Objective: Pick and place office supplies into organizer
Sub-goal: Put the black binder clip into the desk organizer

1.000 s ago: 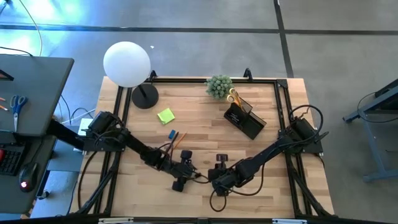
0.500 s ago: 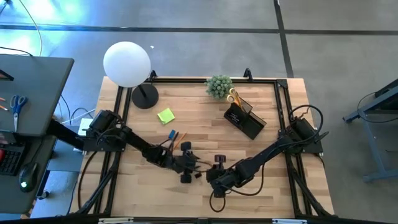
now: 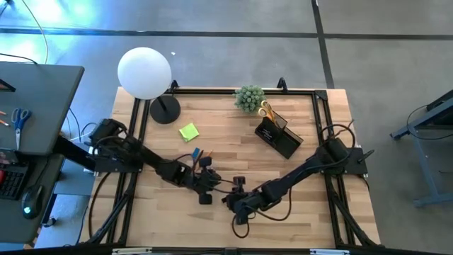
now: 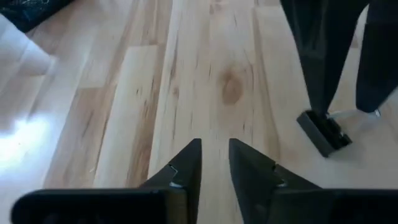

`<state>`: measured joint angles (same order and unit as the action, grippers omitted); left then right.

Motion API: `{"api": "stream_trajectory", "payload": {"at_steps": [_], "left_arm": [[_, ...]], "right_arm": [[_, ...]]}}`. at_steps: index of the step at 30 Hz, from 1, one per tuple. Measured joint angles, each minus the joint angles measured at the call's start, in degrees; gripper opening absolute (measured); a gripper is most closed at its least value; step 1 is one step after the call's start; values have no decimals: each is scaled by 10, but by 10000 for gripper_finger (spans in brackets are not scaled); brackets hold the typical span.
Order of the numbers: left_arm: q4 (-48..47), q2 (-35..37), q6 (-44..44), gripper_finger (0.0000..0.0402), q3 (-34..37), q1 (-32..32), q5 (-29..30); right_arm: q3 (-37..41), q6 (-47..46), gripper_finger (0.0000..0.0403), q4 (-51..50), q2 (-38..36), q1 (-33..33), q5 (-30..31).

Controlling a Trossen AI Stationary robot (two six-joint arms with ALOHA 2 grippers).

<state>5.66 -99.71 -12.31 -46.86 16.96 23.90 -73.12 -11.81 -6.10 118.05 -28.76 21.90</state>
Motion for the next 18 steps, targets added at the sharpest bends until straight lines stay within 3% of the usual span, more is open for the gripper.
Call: {"api": "stream_trajectory", "payload": {"at_steps": [9,18], "left_arm": [[-39,8,2,7,0,12,12],[-58,11,-2,11,0,11,12]], "right_arm": [[-1,46,129,10,29,7,8],[-3,87,129,-92,31,8,117]]}}
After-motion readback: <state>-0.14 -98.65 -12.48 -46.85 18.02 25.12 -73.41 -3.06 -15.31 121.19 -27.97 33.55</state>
